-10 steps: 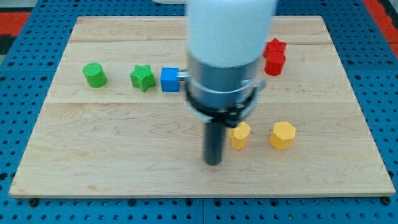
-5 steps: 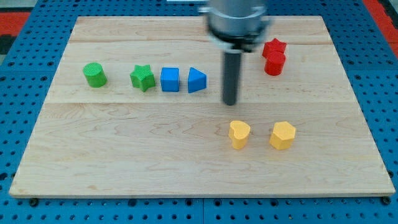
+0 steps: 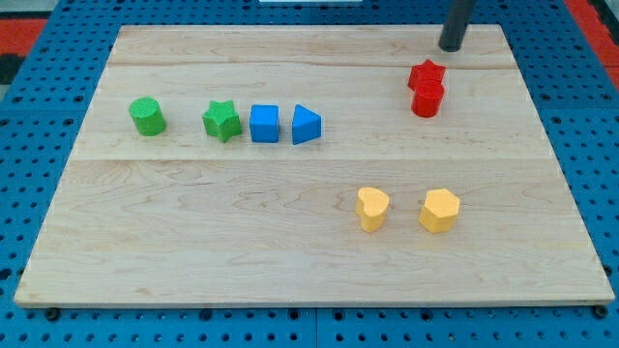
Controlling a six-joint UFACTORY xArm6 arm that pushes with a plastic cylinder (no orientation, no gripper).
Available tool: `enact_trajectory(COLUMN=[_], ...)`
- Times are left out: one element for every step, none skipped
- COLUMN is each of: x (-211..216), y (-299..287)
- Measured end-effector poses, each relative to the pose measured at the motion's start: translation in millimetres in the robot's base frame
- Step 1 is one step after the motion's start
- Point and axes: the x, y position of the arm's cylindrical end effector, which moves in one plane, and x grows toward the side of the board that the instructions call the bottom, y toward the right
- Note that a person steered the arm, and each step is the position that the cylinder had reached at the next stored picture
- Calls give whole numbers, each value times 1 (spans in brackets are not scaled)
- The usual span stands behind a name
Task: Move red star and red circle closer to the yellow hexagon
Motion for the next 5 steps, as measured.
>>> enact_trajectory(x=[13, 29, 47, 61, 76], y=[-16, -32, -34, -24, -14])
